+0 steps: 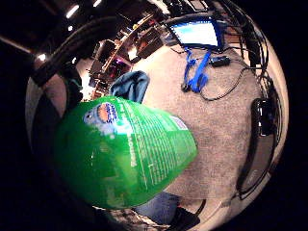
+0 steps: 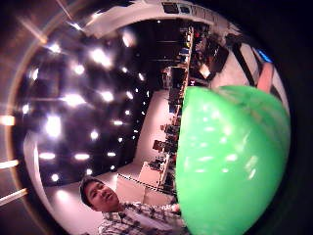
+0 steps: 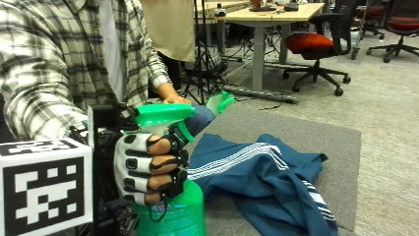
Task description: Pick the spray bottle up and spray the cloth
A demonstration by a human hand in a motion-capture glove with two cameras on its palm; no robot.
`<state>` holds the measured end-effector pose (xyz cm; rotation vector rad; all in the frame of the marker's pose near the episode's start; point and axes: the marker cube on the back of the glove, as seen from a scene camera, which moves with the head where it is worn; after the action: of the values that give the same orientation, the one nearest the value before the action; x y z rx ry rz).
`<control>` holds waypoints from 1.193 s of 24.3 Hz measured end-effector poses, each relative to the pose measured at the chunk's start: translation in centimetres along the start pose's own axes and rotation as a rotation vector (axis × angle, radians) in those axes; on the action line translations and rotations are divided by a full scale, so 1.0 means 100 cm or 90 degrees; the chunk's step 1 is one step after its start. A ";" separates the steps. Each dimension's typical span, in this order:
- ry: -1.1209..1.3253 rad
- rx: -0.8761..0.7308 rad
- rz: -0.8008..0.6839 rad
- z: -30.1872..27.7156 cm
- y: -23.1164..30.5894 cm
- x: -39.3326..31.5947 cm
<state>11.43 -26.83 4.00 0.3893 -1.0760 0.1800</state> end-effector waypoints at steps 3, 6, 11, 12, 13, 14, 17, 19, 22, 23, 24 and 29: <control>0.020 -0.018 -0.019 0.008 0.000 -0.020; 0.029 -0.024 -0.043 0.010 0.001 -0.036; 0.061 -0.059 -0.081 0.010 0.002 -0.074; 0.072 -0.067 -0.086 0.011 0.003 -0.082; 0.082 -0.074 -0.090 0.011 0.002 -0.089; 0.091 -0.080 -0.092 0.011 0.002 -0.096; 0.105 -0.094 -0.083 0.008 0.000 -0.105; 0.107 -0.102 -0.072 0.004 -0.003 -0.106; 0.110 -0.110 -0.068 0.001 -0.008 -0.120; 0.113 -0.111 -0.067 0.002 -0.011 -0.127; 0.117 -0.113 -0.067 0.002 -0.014 -0.133; 0.157 -0.124 -0.063 0.013 -0.030 -0.156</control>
<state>4.10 -29.38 -9.87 0.2363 -0.8209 0.0334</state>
